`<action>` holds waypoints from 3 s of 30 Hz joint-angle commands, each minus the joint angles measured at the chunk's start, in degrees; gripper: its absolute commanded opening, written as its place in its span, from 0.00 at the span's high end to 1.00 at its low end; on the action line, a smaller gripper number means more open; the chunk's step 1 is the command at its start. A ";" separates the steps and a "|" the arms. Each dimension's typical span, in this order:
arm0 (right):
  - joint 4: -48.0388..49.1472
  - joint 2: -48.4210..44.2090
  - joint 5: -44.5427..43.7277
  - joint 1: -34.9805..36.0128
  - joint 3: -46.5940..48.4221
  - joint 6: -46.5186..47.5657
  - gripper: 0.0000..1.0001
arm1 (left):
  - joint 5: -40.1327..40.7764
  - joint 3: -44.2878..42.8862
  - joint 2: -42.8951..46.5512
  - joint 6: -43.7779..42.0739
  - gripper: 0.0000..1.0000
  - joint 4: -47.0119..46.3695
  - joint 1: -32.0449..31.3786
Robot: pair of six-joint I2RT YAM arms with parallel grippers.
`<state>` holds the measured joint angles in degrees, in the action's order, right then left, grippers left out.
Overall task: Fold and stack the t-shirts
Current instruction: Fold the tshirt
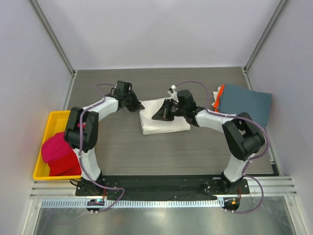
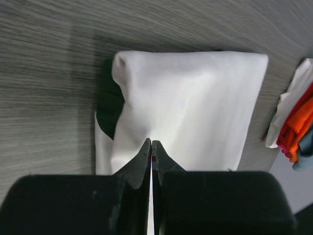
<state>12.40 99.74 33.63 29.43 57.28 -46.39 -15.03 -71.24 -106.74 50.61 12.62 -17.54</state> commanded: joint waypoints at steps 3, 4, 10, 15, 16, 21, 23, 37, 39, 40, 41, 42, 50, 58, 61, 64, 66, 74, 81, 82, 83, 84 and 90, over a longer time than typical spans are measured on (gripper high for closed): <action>13.78 5.01 1.18 3.53 0.55 -7.39 0.98 | -3.34 -4.16 -4.52 1.68 1.00 -5.41 1.98; 14.83 7.46 1.26 3.88 0.73 -7.57 0.98 | -3.60 -4.25 -5.23 1.77 1.00 -6.11 2.33; 19.41 17.84 2.50 4.23 1.70 -11.18 0.99 | -3.96 -5.05 -8.48 1.77 1.00 -6.56 2.69; 24.93 22.25 3.03 5.28 -3.74 -14.07 0.99 | -4.40 -4.34 -9.71 1.86 1.00 -7.35 2.60; 25.12 21.99 2.76 5.37 -4.62 -14.08 0.99 | -4.40 -4.34 -9.72 1.77 1.00 -7.44 2.60; 22.42 18.22 2.67 5.29 -4.46 -12.32 0.99 | -5.27 -4.52 -8.40 1.33 1.00 -7.53 2.60; 19.78 14.27 2.15 5.38 -3.49 -10.05 0.99 | -5.19 -3.73 -5.25 0.81 1.00 -7.52 2.60; 5.61 -6.23 -2.25 -1.56 -9.54 -1.42 0.96 | -1.76 12.16 16.65 3.17 1.00 -6.11 -5.92; 8.41 -5.36 0.55 -3.84 -12.35 -1.86 0.97 | -2.63 14.54 16.39 5.54 1.00 -9.96 -7.76; 9.73 -4.83 1.43 -6.20 -13.32 -2.12 0.97 | -3.16 16.82 16.13 6.34 1.00 -11.46 -8.03; 10.88 -4.13 2.92 -7.53 -15.24 -2.21 0.97 | -3.86 17.88 15.51 7.21 1.00 -12.35 -8.21; 12.89 -3.34 3.37 -8.76 -16.05 -2.30 0.99 | -5.17 19.11 15.07 8.01 1.00 -16.36 -8.39; 23.57 4.50 7.34 -15.98 -20.72 -6.54 0.99 | -2.73 31.85 14.88 8.89 1.00 -22.29 -7.95; 6.06 0.20 -2.24 -17.39 -20.62 -1.25 0.99 | 2.45 39.25 25.43 6.53 1.00 -17.56 -5.14; 2.37 -3.84 -4.53 -17.30 -21.50 1.30 0.99 | 3.33 38.81 27.98 4.42 1.00 -13.25 -3.38; -2.55 -9.46 -7.52 -17.13 -20.98 4.37 0.92 | 5.36 37.32 30.53 2.30 1.00 -8.06 -3.03; -6.92 -12.02 -10.24 -16.95 -19.58 6.13 0.80 | 6.49 36.44 32.63 1.69 1.00 -6.48 -3.20; -18.11 -15.12 -18.51 -16.86 -8.17 15.53 0.34 | 10.02 29.06 31.42 -0.34 0.46 -2.51 -3.91; -21.28 -2.38 -19.57 -16.95 4.50 17.91 0.06 | 13.26 22.83 24.04 -0.86 0.31 -6.29 -3.99; -21.37 -0.88 -18.61 -17.04 5.99 17.91 0.05 | 13.53 22.12 23.16 -0.78 0.30 -6.38 -3.99; -21.37 0.87 -17.99 -16.95 8.62 17.74 0.05 | 14.05 21.59 22.02 -0.78 0.23 -7.08 -3.99; -21.28 3.67 -17.46 -16.95 10.03 17.48 0.05 | 14.49 21.06 20.10 -0.25 0.19 -7.26 -3.99; -20.93 11.95 -14.47 -16.95 17.60 16.86 0.22 | 14.50 15.62 10.87 0.45 0.18 -9.81 -3.73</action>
<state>-8.93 110.10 17.04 12.56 70.54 -30.02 -2.17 -51.90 -92.77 50.76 6.20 -21.34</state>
